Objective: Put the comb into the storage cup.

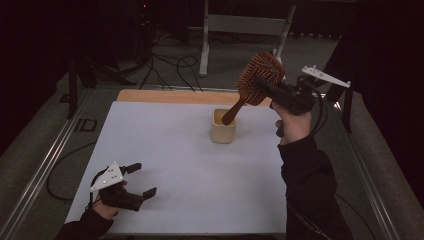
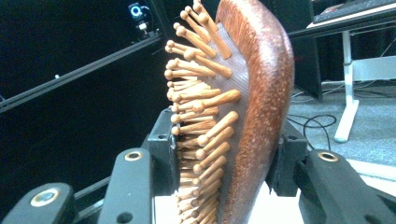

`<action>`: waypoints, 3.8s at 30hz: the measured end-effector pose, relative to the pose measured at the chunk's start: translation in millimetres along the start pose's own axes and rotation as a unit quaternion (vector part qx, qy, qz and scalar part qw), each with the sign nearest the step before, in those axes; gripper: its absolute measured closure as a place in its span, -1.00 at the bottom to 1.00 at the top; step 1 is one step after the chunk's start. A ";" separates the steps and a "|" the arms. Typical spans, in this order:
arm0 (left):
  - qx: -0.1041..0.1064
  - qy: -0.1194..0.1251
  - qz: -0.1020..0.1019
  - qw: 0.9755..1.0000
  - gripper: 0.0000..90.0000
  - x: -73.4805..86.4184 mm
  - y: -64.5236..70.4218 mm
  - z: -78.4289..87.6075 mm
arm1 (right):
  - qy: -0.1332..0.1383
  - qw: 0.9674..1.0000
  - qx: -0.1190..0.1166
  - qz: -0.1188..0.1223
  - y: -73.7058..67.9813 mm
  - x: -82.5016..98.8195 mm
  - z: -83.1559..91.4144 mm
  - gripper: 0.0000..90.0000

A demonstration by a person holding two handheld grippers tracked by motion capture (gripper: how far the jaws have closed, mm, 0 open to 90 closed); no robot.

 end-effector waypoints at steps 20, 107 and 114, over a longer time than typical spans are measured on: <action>-0.005 0.017 -0.001 1.000 -1.00 -4.2 -2.0 2.3 | 0.003 1.000 0.021 0.008 18.1 -9.6 -34.0 0.20; -0.001 0.037 -0.016 0.999 -1.00 -6.5 2.6 4.7 | -0.082 0.995 0.032 -0.037 74.7 86.8 -126.3 0.19; 0.000 0.038 -0.015 0.999 -1.00 -6.6 2.4 5.0 | -0.086 0.995 0.030 -0.044 79.0 91.4 -128.2 0.19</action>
Point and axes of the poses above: each handheld gripper's, and its own axes: z roughly backward along the jaws, x roughly out of its underside, y roughly to its right, the point moved 7 cm from there along -z, roughly forward along the jaws, and after that the axes turned 14 degrees about -y, right-handed, at the moved point
